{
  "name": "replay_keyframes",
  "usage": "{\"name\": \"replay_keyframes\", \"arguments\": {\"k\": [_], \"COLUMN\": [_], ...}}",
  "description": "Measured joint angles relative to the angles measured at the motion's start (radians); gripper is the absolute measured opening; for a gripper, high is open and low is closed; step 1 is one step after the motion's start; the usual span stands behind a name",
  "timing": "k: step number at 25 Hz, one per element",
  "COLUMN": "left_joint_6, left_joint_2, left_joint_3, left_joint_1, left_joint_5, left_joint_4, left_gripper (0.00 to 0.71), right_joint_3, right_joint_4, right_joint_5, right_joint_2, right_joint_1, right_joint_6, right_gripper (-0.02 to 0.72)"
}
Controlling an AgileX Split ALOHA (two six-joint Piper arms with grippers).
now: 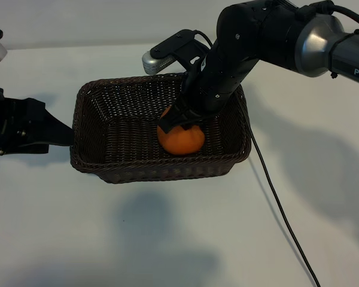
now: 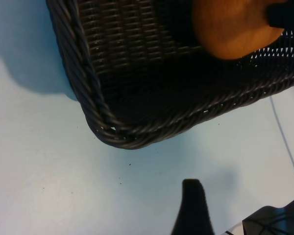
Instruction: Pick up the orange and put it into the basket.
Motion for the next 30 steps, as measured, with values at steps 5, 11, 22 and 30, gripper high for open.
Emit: {"name": "replay_keyframes", "arguments": {"k": [5, 11, 22, 30], "left_joint_6": [0.000, 0.003, 0.003, 0.003], "left_joint_2": [0.000, 0.000, 0.000, 0.000], "left_joint_3": [0.000, 0.000, 0.000, 0.000], "left_joint_1": [0.000, 0.000, 0.000, 0.000], "left_joint_5": [-0.001, -0.003, -0.009, -0.012], "left_joint_4": [0.000, 0.000, 0.000, 0.000], "left_gripper": [0.569, 0.569, 0.569, 0.569], "right_joint_3": [0.000, 0.000, -0.003, -0.003], "right_joint_4": [0.019, 0.058, 0.016, -0.022], "right_joint_5": [-0.002, 0.009, 0.143, 0.271], "right_joint_2": [0.000, -0.003, -0.155, -0.251], "right_joint_1": [0.000, 0.000, -0.001, -0.005], "right_joint_6": [-0.008, -0.021, -0.017, -0.002], "right_gripper": [0.167, 0.488, 0.534, 0.529]}}
